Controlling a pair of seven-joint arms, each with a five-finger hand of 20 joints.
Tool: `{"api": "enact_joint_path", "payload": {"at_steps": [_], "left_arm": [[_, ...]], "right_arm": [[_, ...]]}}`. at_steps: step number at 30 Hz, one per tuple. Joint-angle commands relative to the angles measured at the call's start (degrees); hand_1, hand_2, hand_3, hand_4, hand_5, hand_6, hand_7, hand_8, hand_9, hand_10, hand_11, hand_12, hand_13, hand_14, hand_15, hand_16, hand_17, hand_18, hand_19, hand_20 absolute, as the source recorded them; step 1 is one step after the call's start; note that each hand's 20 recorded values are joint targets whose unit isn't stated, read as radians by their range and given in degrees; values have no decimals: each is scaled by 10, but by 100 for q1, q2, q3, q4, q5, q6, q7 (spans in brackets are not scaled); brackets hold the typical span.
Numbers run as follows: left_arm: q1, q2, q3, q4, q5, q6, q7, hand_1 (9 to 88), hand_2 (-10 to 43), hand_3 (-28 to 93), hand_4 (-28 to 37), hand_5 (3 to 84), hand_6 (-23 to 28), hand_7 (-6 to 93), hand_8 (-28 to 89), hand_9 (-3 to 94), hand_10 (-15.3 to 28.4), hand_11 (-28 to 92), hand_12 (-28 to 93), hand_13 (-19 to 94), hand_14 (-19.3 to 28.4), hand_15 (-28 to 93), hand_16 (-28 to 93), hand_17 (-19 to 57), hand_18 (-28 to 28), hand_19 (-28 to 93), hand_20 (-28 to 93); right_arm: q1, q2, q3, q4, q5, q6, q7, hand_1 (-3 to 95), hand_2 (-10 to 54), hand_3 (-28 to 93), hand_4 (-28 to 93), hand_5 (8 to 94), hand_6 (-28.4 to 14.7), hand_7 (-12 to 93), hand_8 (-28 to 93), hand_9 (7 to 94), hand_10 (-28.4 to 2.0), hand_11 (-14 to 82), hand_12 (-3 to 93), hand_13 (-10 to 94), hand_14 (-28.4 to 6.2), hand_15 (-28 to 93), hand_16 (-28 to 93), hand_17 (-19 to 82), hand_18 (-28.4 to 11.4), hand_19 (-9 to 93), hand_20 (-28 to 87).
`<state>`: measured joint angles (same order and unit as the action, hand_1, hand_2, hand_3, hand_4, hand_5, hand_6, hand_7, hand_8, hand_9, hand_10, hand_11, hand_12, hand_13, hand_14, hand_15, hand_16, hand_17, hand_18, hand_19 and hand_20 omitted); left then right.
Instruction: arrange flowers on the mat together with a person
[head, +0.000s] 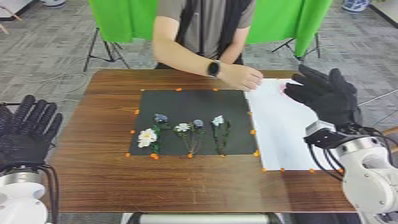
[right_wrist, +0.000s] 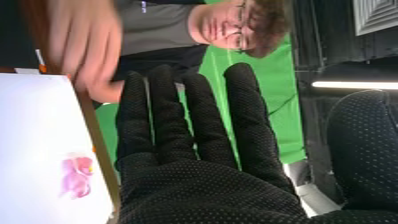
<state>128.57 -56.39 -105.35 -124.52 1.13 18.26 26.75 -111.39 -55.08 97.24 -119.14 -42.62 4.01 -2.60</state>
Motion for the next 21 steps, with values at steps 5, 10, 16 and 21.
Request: {"api": "enact_joint_path", "payload": {"at_steps": [5, 10, 16, 21], "left_arm": [[28, -60, -33, 3, -17, -3, 118, 280, 118, 724, -283, 438, 70, 179, -115, 398, 145, 203, 84, 285, 135, 315, -89, -44, 129, 338, 113], [-30, -74, -14, 17, 48, -61, 108, 280, 118, 724, -283, 438, 70, 179, -115, 399, 145, 203, 83, 288, 135, 316, -90, -44, 129, 338, 113], [145, -149, -53, -43, 31, -75, 74, 280, 119, 724, -283, 438, 70, 179, -115, 400, 146, 202, 83, 289, 135, 314, -90, -44, 129, 337, 113], [179, -79, -211, -82, 146, -130, 12, 282, 119, 723, -283, 441, 74, 173, -115, 400, 144, 203, 84, 290, 135, 312, -89, -44, 129, 335, 113]], "right_arm": [[-190, -100, 115, -104, 139, -26, -2, 159, 128, 671, -267, 480, -14, 127, -97, 434, -151, 51, 151, 366, -157, 187, 239, 148, -174, 367, 178], [-149, -33, 55, -47, -17, 14, 42, 159, 134, 674, -266, 483, -13, 129, -96, 439, -152, 52, 152, 371, -155, 200, 234, 148, -175, 369, 178], [-260, -92, 100, -79, 37, -16, 117, 160, 137, 679, -265, 494, -8, 138, -101, 447, -168, 52, 153, 374, -158, 216, 229, 146, -178, 376, 179], [-221, -161, 57, -79, 87, -89, 220, 159, 139, 687, -261, 491, -11, 137, -100, 447, -170, 52, 154, 376, -157, 224, 224, 145, -179, 379, 177]]}}
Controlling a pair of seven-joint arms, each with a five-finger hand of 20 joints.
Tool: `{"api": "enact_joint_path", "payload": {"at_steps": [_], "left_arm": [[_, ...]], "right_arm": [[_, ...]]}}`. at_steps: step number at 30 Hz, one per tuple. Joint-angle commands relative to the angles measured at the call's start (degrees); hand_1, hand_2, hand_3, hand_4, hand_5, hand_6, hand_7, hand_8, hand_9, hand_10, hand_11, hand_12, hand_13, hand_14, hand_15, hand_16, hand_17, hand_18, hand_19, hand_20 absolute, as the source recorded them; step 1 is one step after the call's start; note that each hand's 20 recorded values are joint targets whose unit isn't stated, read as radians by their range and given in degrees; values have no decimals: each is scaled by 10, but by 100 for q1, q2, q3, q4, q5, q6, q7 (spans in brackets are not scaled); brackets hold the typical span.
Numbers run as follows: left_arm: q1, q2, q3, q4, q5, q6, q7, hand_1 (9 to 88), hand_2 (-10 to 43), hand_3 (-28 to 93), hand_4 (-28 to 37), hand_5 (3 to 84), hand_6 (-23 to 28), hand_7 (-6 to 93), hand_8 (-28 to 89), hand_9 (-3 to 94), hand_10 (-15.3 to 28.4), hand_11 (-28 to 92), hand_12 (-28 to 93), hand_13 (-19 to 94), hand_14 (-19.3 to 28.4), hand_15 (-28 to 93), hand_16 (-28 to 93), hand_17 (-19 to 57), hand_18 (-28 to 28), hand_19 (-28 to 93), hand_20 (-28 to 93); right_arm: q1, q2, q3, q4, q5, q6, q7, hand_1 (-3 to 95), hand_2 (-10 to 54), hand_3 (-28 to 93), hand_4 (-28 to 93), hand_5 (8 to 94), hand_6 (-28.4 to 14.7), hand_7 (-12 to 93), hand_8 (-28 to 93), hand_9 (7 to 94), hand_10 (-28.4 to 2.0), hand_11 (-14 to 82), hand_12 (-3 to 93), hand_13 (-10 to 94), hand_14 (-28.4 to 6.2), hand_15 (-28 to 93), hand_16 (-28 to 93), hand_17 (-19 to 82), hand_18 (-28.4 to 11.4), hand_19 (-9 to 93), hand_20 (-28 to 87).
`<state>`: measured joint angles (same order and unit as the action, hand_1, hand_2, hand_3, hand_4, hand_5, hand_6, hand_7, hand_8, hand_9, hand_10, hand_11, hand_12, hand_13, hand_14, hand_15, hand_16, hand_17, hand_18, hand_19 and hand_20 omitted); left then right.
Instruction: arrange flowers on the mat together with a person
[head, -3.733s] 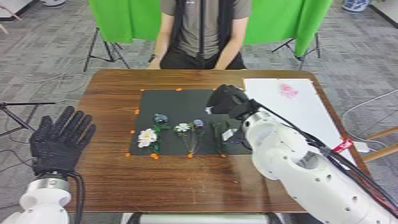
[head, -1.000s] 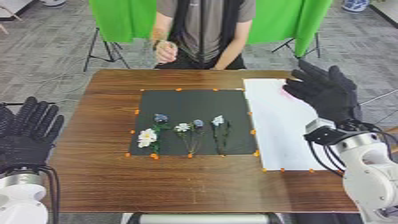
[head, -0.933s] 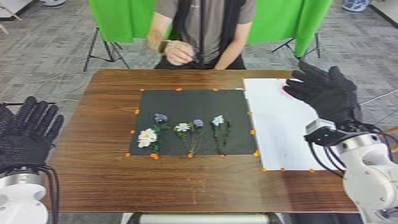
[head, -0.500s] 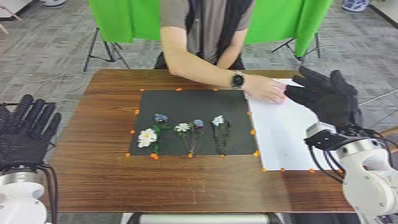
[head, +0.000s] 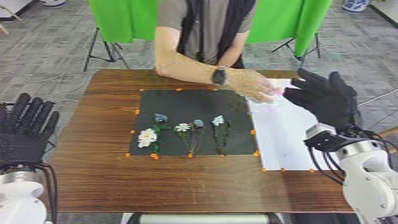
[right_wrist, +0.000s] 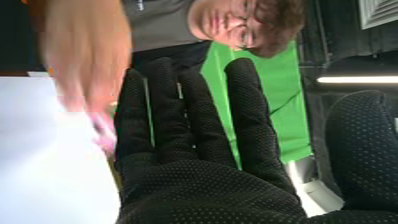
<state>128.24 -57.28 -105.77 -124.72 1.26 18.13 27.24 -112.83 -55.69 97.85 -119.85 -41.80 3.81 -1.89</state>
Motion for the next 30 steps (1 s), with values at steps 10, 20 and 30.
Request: {"api": "enact_joint_path", "payload": {"at_steps": [10, 20, 30], "left_arm": [[117, 59, -58, -119, 276, -198, -135, 286, 120, 721, -283, 440, 73, 176, -113, 401, 145, 200, 83, 288, 136, 309, -92, -39, 125, 328, 108], [349, -30, -74, -268, 395, -295, -291, 287, 119, 722, -283, 440, 73, 172, -112, 399, 147, 198, 82, 284, 134, 304, -93, -35, 119, 324, 102], [316, -93, -82, -220, 486, -469, -422, 283, 116, 720, -283, 433, 70, 167, -111, 391, 145, 193, 83, 278, 133, 297, -93, -37, 119, 319, 100]], "right_arm": [[-69, -17, 2, -21, -100, 130, 214, 181, 139, 692, -256, 490, -16, 138, -100, 447, -169, 52, 155, 376, -157, 233, 215, 144, -181, 384, 172], [-295, -116, 120, -70, -93, 163, 201, 181, 138, 691, -252, 488, -16, 137, -99, 436, -172, 49, 156, 370, -160, 234, 210, 143, -180, 386, 168], [-490, -171, 209, -98, -44, 147, 214, 178, 137, 691, -250, 485, -14, 137, -100, 428, -170, 48, 157, 368, -160, 237, 210, 142, -180, 385, 165]]}}
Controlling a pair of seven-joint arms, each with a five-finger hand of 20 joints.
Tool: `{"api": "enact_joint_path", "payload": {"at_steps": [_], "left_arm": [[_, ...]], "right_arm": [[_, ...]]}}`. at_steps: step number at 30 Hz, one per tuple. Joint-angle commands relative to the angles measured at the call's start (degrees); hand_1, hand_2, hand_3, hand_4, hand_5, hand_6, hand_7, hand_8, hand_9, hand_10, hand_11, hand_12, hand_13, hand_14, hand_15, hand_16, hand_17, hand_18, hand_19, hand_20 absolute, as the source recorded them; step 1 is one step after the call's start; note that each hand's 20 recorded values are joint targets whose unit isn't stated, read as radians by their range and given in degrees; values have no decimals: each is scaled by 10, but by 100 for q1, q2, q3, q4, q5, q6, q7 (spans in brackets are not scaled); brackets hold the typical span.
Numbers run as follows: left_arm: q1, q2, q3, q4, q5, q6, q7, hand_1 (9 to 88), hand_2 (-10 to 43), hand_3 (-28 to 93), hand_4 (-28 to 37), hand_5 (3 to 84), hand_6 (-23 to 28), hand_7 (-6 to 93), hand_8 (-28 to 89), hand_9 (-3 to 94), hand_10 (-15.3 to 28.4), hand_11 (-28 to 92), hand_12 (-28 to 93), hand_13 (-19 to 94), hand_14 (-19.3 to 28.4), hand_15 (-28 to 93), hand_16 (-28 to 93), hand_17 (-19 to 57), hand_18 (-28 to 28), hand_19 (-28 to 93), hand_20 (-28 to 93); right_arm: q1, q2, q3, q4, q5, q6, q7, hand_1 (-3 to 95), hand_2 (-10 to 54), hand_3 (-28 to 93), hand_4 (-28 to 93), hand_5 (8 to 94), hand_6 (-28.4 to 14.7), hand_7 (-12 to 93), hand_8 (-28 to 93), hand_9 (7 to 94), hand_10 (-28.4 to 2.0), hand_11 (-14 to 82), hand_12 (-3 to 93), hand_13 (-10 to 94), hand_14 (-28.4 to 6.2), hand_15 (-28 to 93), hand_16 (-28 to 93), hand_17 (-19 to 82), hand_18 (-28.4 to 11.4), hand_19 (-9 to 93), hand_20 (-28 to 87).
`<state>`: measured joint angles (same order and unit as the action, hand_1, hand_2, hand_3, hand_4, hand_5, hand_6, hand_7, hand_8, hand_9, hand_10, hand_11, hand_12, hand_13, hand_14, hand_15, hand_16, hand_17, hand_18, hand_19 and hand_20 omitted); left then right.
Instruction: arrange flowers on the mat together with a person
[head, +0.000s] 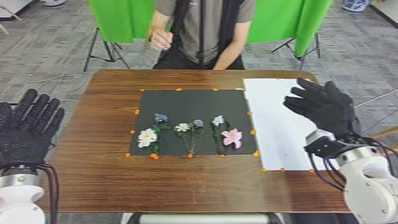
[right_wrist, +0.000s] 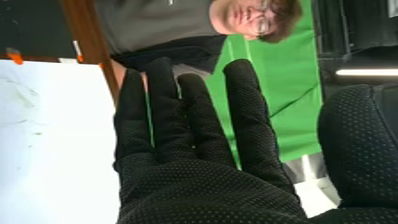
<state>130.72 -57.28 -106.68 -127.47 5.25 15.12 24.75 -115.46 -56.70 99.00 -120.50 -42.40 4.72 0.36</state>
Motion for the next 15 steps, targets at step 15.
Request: {"api": "enact_joint_path", "payload": {"at_steps": [15], "left_arm": [[-182, 42, 150, 152, 218, -320, -405, 285, 115, 716, -283, 426, 67, 163, -108, 384, 144, 185, 85, 273, 133, 286, -84, -39, 120, 312, 102]], "right_arm": [[-216, -18, 55, -14, 107, 50, -141, 175, 138, 690, -249, 484, -14, 137, -100, 428, -169, 48, 158, 367, -161, 236, 210, 141, -180, 385, 166]]}}
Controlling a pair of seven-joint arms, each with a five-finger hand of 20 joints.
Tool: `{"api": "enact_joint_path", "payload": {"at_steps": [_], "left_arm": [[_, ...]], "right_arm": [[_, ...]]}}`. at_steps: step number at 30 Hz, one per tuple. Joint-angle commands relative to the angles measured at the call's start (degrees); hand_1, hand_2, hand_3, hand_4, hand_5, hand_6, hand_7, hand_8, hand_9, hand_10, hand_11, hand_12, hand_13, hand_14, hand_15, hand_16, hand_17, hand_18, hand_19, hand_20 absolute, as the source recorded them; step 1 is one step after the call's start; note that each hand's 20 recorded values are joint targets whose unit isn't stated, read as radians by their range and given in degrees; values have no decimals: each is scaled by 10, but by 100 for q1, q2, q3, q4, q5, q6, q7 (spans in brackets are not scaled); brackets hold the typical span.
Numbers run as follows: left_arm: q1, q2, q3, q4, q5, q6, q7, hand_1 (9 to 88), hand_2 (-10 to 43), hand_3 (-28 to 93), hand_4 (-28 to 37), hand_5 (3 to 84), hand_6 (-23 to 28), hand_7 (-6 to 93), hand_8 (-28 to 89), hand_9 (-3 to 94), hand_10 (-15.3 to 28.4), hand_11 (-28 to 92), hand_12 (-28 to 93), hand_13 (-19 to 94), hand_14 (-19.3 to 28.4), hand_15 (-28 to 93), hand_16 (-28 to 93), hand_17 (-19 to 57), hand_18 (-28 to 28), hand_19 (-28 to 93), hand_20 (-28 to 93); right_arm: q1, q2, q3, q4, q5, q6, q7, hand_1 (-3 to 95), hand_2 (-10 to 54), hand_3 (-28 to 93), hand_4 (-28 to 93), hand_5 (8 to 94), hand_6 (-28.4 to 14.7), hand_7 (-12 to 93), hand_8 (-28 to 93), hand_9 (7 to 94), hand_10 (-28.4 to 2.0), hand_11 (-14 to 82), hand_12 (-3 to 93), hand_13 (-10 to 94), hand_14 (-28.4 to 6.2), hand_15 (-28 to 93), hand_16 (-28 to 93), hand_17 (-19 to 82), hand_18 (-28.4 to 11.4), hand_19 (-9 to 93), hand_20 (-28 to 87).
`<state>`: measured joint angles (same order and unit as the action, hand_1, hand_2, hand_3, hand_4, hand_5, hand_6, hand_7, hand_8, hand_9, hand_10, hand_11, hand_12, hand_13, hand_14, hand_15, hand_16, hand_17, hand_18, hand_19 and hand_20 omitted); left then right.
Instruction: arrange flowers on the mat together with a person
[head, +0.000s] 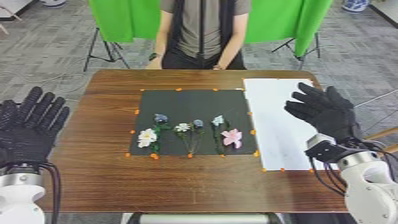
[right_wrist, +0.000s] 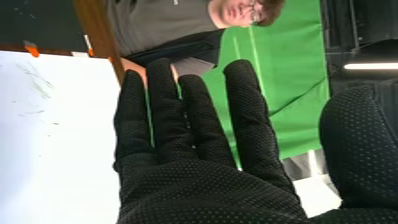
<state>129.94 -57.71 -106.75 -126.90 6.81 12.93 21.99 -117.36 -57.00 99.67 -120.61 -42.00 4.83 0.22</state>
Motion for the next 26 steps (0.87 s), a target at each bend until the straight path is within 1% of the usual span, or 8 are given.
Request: {"api": "enact_joint_path", "payload": {"at_steps": [1, 2, 4, 12, 16, 17, 19, 26], "left_arm": [[-162, 110, 199, 123, 52, -91, -142, 284, 115, 717, -283, 427, 67, 162, -108, 384, 144, 184, 85, 274, 132, 286, -83, -39, 120, 312, 103], [-227, 123, 250, 156, 29, -111, -108, 284, 115, 717, -283, 427, 67, 163, -108, 383, 144, 185, 85, 274, 133, 287, -83, -39, 120, 312, 103], [-266, 112, 301, 165, 30, -120, -115, 285, 115, 716, -283, 426, 68, 162, -108, 383, 143, 185, 86, 274, 133, 288, -83, -39, 120, 312, 103], [-173, 100, 271, 128, 74, -156, -175, 285, 115, 715, -283, 426, 67, 162, -108, 384, 144, 185, 86, 273, 133, 290, -84, -39, 120, 311, 104], [-143, 70, 255, 97, 55, -119, -130, 285, 115, 716, -283, 426, 67, 162, -108, 384, 143, 185, 86, 273, 133, 290, -84, -39, 120, 311, 105], [-148, 72, 252, 99, 70, -153, -129, 285, 115, 716, -283, 426, 67, 162, -108, 384, 143, 185, 86, 273, 133, 289, -84, -39, 120, 311, 105], [-204, 108, 270, 116, 82, -137, -145, 285, 115, 716, -283, 426, 67, 162, -108, 384, 142, 185, 86, 273, 133, 288, -84, -39, 120, 311, 105], [-149, 73, 250, 99, 61, -133, -142, 286, 115, 715, -283, 427, 67, 162, -108, 385, 142, 185, 86, 274, 133, 288, -84, -39, 120, 311, 105]], "right_arm": [[-31, 27, -14, -3, 58, 3, -116, 175, 138, 690, -249, 484, -14, 137, -99, 428, -170, 48, 158, 367, -161, 236, 210, 141, -180, 385, 166], [-6, 41, -30, 6, 63, -17, -121, 175, 138, 690, -249, 484, -14, 137, -99, 428, -170, 48, 158, 368, -161, 236, 210, 141, -180, 385, 166], [14, 48, -48, 12, 73, -29, -122, 175, 138, 690, -249, 484, -15, 136, -99, 427, -170, 48, 158, 368, -160, 236, 210, 141, -180, 385, 166], [5, 51, -52, 9, 85, -18, -190, 174, 137, 691, -249, 485, -15, 136, -99, 426, -168, 48, 159, 368, -161, 235, 210, 141, -181, 384, 165], [14, 19, -89, 18, 110, -31, -193, 173, 137, 693, -249, 484, -13, 137, -99, 426, -168, 48, 159, 368, -160, 233, 211, 141, -180, 383, 165], [32, 29, -86, 20, 106, -59, -209, 174, 137, 692, -249, 484, -13, 137, -99, 426, -168, 48, 158, 368, -160, 233, 211, 141, -181, 382, 166], [58, 52, -83, 23, 66, -74, -226, 174, 136, 692, -250, 484, -13, 137, -99, 426, -168, 48, 158, 368, -159, 233, 211, 141, -181, 382, 166], [63, 28, -128, 36, 78, -92, -179, 174, 136, 692, -249, 484, -13, 137, -100, 427, -167, 48, 159, 369, -160, 232, 212, 142, -181, 382, 166]]}}
